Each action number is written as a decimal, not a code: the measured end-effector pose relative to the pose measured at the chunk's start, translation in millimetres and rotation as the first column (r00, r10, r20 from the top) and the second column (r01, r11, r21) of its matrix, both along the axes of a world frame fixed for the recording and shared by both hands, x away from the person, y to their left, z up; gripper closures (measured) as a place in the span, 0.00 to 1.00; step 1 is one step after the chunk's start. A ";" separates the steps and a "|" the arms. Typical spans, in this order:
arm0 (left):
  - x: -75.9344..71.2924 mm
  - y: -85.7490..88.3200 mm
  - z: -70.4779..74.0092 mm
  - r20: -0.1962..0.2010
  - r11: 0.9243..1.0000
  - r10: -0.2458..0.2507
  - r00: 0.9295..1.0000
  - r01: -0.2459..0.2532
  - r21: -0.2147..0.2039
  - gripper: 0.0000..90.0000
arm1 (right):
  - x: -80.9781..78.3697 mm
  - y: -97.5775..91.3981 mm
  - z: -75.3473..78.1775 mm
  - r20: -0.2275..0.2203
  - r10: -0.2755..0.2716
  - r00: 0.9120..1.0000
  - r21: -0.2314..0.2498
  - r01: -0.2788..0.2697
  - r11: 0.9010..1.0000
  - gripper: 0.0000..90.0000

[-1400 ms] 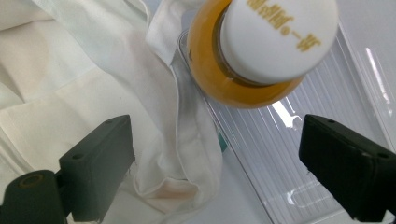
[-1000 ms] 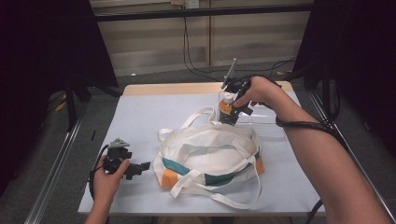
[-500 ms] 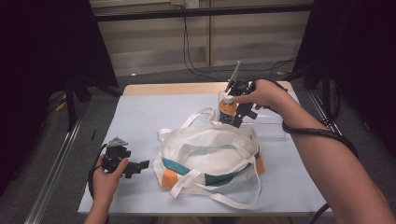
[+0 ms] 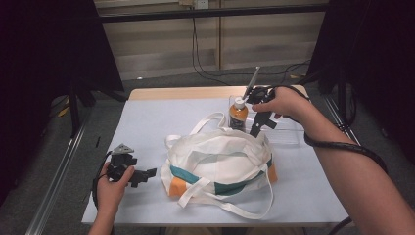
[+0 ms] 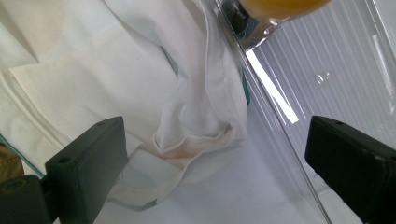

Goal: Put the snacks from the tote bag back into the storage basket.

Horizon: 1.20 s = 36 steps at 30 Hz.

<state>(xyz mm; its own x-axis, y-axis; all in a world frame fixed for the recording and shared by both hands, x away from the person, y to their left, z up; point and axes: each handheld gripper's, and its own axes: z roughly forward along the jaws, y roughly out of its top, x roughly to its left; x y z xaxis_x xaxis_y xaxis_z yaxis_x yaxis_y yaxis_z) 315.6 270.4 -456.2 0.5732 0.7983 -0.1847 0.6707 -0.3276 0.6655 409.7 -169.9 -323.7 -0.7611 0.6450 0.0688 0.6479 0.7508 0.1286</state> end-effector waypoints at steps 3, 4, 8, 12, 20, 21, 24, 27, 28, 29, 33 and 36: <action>-0.4 -0.2 0.3 0.000 1.000 -0.001 1.000 0.001 -0.001 0.05 | -2.9 -4.6 0.9 -0.004 -0.008 1.000 -0.002 0.008 1.000 0.06; -0.6 -0.5 0.8 0.000 1.000 -0.002 1.000 0.002 0.005 0.05 | -3.3 -7.2 0.6 0.002 -0.002 1.000 -0.004 0.002 1.000 0.06; -0.5 -1.2 1.4 0.000 1.000 -0.018 1.000 0.018 0.018 0.05 | -7.0 -16.2 1.7 -0.001 -0.008 1.000 -0.013 0.008 1.000 0.06; -0.7 -3.2 0.9 -0.001 1.000 -0.011 1.000 0.011 0.008 0.05 | -10.5 -24.8 2.6 0.008 -0.016 1.000 -0.012 0.016 1.000 0.06; -1.4 -4.8 1.5 0.002 1.000 -0.010 1.000 0.010 0.015 0.05 | -18.1 -39.2 2.2 0.012 -0.034 0.999 -0.011 0.034 0.999 0.06; -1.4 -4.7 1.6 0.003 1.000 -0.010 1.000 0.010 0.017 0.05 | -19.4 -40.3 1.7 0.013 -0.041 0.999 -0.005 0.041 0.999 0.06; -1.2 -4.5 1.1 0.004 1.000 -0.010 1.000 0.010 0.014 0.05 | -21.5 -44.3 1.2 0.015 -0.039 0.999 -0.006 0.039 0.999 0.06; -0.8 -4.0 1.1 0.006 1.000 -0.013 1.000 0.013 0.018 0.05 | -24.3 -47.4 -0.1 0.012 -0.046 0.999 -0.013 0.046 0.999 0.06; -0.9 -3.8 1.4 0.005 1.000 -0.014 1.000 0.013 0.023 0.05 | -25.3 -48.4 -1.2 0.015 -0.044 0.999 -0.016 0.044 0.999 0.06; -0.9 -4.0 1.2 0.006 1.000 -0.011 1.000 0.011 0.020 0.05 | -26.3 -49.2 -1.6 0.008 -0.041 0.999 -0.021 0.041 0.999 0.06; -1.4 -4.8 1.7 0.001 1.000 -0.009 1.000 0.009 0.019 0.05 | -30.9 -52.1 -5.5 0.004 -0.041 0.999 -0.015 0.041 0.999 0.06; -1.9 -5.9 1.3 0.003 1.000 -0.008 1.000 0.008 0.012 0.05 | -34.0 -54.8 -9.6 0.010 -0.033 0.999 -0.015 0.033 0.999 0.07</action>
